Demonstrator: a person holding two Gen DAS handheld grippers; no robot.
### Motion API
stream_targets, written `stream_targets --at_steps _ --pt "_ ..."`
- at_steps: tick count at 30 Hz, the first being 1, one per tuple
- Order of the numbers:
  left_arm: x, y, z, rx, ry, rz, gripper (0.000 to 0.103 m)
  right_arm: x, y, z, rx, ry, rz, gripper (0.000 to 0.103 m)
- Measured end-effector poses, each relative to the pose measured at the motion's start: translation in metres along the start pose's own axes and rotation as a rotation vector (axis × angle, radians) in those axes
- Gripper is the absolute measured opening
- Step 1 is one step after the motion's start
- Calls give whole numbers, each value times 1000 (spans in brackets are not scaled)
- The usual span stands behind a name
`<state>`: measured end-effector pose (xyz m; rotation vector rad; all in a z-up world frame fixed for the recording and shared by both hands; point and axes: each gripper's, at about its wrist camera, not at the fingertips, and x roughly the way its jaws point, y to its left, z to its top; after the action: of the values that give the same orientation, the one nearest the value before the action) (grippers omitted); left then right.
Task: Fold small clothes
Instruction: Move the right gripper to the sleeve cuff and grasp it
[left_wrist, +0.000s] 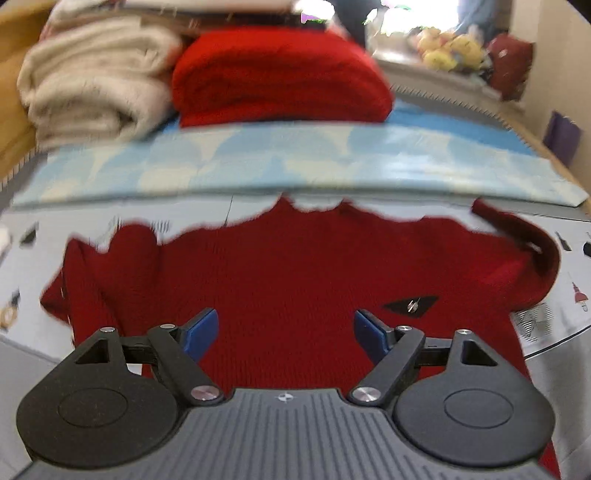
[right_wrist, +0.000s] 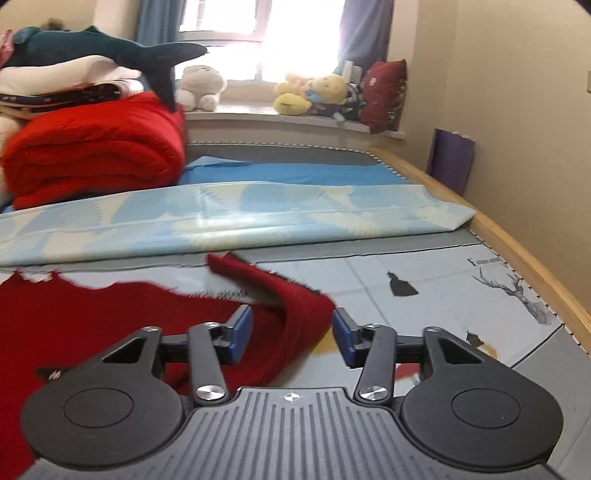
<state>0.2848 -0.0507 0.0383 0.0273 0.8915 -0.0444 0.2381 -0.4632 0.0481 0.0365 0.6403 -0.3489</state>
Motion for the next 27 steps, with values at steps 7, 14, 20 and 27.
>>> stream_targets --at_steps 7,14,20,27 --pt "24 16 1 -3 45 19 85 54 16 3 -62 18 -51 63" --pt "31 20 9 -29 83 -3 85 91 25 -6 -100 69 -117 63" --pt "26 17 12 -29 78 -23 85 110 15 -14 -77 117 -146 53" --pt "30 12 12 -29 98 -29 85 110 10 -12 -41 103 -102 11"
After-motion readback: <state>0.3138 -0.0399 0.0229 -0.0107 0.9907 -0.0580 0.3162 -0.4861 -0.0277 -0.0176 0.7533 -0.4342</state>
